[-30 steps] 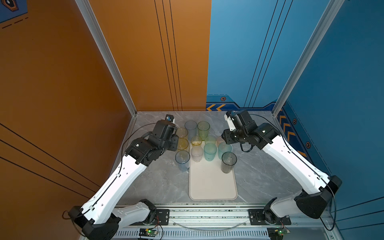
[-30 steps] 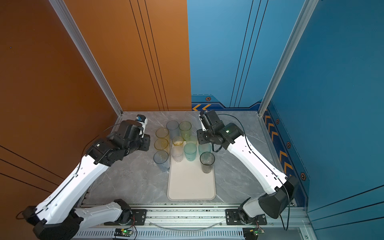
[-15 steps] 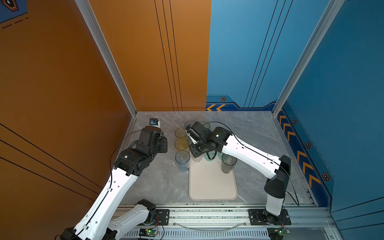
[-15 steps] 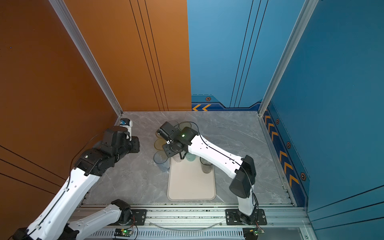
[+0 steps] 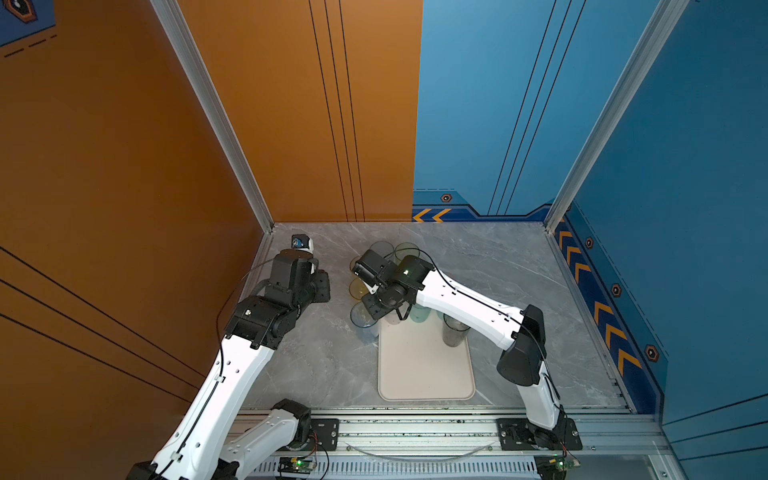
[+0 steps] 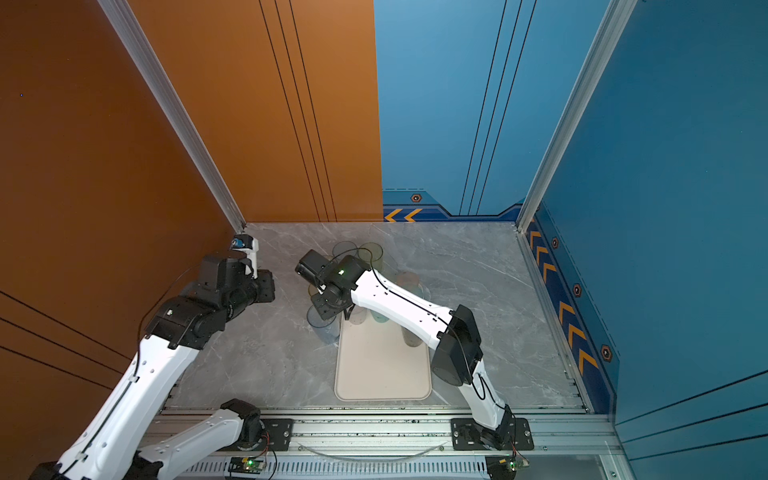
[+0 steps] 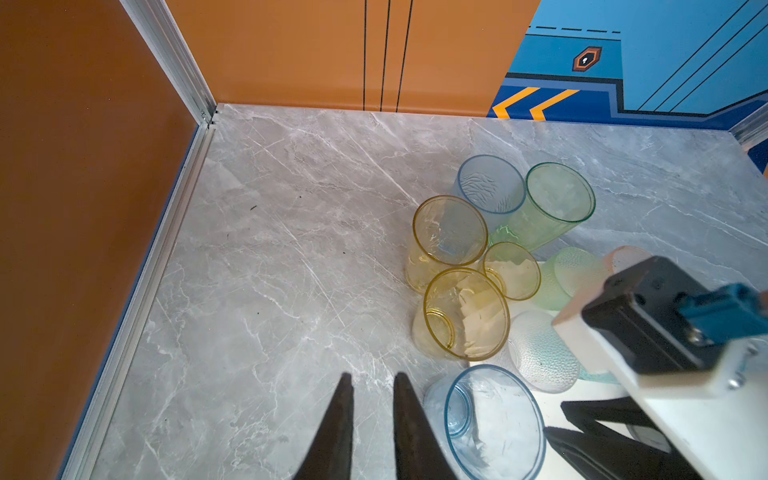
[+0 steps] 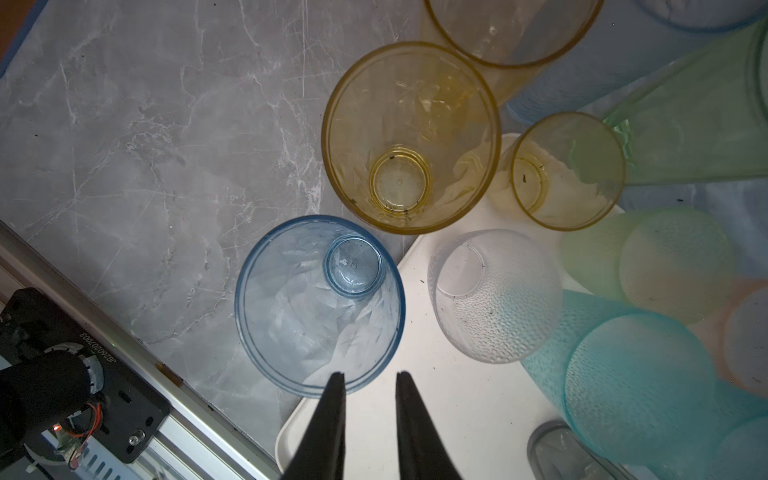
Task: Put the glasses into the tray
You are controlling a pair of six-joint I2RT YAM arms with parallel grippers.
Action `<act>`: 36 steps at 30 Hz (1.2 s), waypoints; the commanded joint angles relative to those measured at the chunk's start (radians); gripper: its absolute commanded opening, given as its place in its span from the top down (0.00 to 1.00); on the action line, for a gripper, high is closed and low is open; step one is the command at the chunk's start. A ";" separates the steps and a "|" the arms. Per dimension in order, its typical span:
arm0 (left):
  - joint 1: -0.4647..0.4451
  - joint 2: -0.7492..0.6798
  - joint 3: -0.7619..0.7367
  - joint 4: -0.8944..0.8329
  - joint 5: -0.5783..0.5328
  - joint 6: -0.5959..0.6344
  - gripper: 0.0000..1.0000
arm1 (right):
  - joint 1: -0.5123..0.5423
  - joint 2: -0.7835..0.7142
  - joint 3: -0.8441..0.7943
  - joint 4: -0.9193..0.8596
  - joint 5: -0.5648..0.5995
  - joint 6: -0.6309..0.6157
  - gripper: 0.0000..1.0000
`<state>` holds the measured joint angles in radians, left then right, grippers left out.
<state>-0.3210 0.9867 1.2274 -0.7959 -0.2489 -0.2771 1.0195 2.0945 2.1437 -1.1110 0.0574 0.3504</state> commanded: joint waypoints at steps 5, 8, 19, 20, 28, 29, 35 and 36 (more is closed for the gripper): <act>0.053 -0.007 -0.025 0.030 0.079 0.022 0.80 | -0.015 0.071 0.071 -0.064 0.010 0.021 0.79; 0.073 -0.004 -0.034 0.035 0.100 0.024 0.80 | -0.023 0.084 0.079 -0.067 0.010 0.022 0.79; 0.125 0.016 -0.050 0.055 0.163 0.033 0.80 | -0.037 0.125 0.126 -0.089 0.006 0.019 0.80; 0.129 0.018 -0.048 0.055 0.168 0.035 0.80 | -0.036 0.128 0.128 -0.092 0.005 0.019 0.80; 0.147 0.024 -0.053 0.058 0.189 0.036 0.80 | -0.038 0.146 0.159 -0.105 -0.005 0.016 0.81; 0.147 0.026 -0.054 0.059 0.191 0.036 0.80 | -0.039 0.149 0.161 -0.107 -0.006 0.015 0.81; 0.155 0.026 -0.058 0.060 0.198 0.039 0.80 | -0.038 0.163 0.166 -0.110 -0.011 0.015 0.83; 0.156 0.026 -0.058 0.060 0.200 0.039 0.80 | -0.038 0.164 0.168 -0.110 -0.011 0.015 0.83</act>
<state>-0.1757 1.0100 1.1835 -0.7509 -0.0731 -0.2516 0.9878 2.2406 2.2860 -1.1797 0.0563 0.3576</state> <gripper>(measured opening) 0.202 0.173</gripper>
